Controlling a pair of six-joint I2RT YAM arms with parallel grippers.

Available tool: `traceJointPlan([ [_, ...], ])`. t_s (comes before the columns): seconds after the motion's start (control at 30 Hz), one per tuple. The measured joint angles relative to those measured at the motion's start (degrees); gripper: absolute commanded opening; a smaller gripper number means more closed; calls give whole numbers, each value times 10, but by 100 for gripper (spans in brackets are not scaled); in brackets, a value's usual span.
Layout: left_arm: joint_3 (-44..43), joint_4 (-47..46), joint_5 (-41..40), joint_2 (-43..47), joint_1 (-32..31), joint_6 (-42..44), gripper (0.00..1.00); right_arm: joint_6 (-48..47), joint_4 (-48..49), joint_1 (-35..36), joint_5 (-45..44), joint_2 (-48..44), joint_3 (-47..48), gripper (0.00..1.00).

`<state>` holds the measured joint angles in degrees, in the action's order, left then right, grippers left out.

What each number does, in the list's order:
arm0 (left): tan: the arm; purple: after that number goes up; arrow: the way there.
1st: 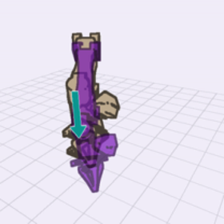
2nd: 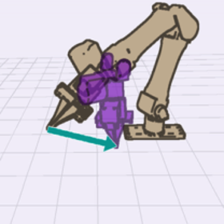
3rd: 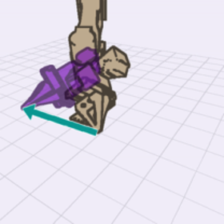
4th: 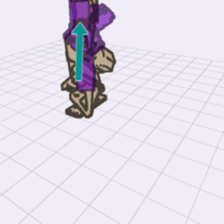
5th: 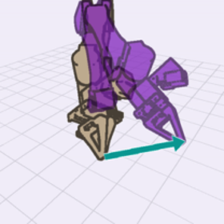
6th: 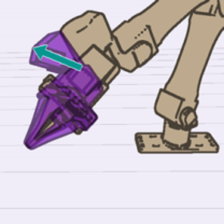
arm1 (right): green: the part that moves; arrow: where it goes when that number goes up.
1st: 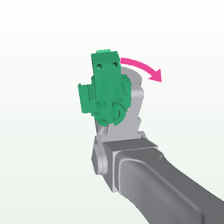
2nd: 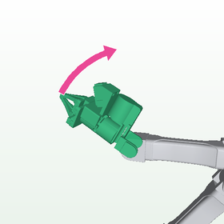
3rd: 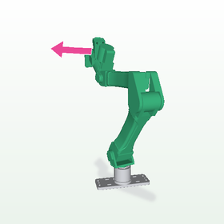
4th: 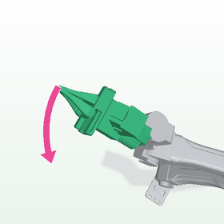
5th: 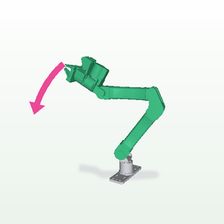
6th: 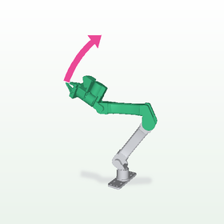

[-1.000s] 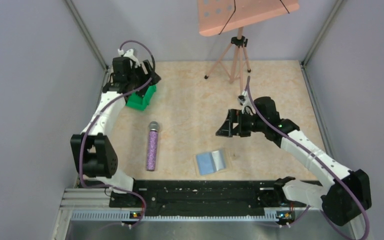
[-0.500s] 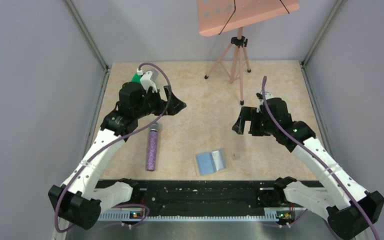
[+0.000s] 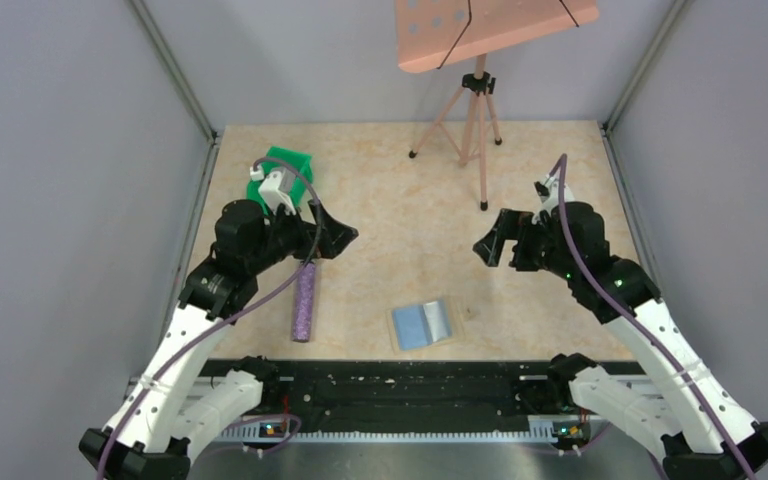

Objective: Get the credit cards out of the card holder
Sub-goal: Reset both arms

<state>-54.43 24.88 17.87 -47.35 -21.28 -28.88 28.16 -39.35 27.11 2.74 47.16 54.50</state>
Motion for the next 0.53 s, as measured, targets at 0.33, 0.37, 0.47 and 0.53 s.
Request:
traceJointPlan([
  [0.33, 15, 8, 2, -8, 0, 1, 97, 5, 26, 0, -8, -49, 0, 98],
  [0.37, 15, 8, 3, -8, 0, 1, 97, 6, 30, 0, -8, -53, -1, 98],
  [0.47, 15, 9, 3, -5, 0, 1, 96, 9, 36, 0, -7, -55, -1, 98],
  [0.53, 14, 9, 3, -1, 0, 0, 96, 10, 38, 0, -7, -55, -1, 98],
])
